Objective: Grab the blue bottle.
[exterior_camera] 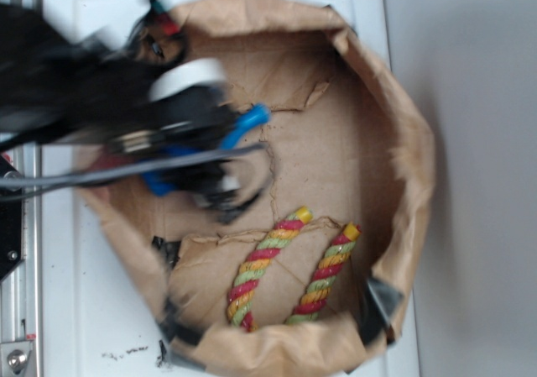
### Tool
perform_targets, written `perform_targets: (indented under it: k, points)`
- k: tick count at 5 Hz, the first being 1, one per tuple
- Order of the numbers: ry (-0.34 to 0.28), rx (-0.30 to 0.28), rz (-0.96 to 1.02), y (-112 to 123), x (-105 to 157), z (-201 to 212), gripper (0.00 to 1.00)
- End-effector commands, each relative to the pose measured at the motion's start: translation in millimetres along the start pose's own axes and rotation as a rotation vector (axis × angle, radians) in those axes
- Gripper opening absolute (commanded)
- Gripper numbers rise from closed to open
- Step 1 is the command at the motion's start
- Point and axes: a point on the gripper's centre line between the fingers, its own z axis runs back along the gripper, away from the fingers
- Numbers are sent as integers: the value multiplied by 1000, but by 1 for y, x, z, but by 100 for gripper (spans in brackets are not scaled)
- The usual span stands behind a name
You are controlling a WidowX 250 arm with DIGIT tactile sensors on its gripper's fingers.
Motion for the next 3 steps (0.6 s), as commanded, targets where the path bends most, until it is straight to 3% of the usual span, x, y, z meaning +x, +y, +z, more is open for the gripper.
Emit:
perform_targets:
  k: [1,2,3]
  points:
    - [67,-22,-18,-6,39,100,0]
    - [57,-72,-24,0,37,115,0]
    - [47,-70,-71,5,25,114,0]
